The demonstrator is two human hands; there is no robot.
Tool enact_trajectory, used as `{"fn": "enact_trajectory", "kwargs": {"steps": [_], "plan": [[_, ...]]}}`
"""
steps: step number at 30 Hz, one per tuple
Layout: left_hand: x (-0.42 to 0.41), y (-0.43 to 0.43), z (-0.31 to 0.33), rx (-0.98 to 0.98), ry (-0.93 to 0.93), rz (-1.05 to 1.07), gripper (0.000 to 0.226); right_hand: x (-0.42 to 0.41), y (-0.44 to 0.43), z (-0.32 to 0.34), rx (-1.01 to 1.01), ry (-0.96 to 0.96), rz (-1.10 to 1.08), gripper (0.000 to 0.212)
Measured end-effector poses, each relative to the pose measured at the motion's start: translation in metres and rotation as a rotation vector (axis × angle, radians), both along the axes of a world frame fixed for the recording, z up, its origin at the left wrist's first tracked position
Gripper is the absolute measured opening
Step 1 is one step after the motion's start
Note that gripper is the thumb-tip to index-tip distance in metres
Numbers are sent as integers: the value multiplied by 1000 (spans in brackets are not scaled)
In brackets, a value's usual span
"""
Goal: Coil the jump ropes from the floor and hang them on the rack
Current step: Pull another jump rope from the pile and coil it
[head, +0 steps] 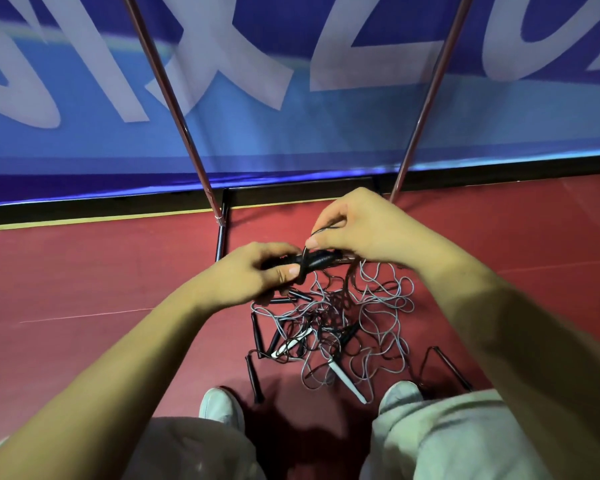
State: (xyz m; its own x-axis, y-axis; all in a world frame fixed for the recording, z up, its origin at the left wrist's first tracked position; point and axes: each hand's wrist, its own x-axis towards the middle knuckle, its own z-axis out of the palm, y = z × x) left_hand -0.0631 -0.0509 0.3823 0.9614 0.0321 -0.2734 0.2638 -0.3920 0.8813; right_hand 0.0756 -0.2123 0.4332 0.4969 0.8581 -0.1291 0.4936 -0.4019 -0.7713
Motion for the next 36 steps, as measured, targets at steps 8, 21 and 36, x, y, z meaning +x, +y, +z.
{"fn": "enact_trajectory", "kwargs": {"steps": [8,21,36], "plan": [[-6,-6,10,-196,-84,-114,25,9,-6,-12,-42,233,-31,27],[9,-18,5,-797,-172,389,38,21,-10,-21,-54,410,-38,19],[8,-8,10,-887,56,521,32,17,-12,-2,-142,-54,116,9]]}}
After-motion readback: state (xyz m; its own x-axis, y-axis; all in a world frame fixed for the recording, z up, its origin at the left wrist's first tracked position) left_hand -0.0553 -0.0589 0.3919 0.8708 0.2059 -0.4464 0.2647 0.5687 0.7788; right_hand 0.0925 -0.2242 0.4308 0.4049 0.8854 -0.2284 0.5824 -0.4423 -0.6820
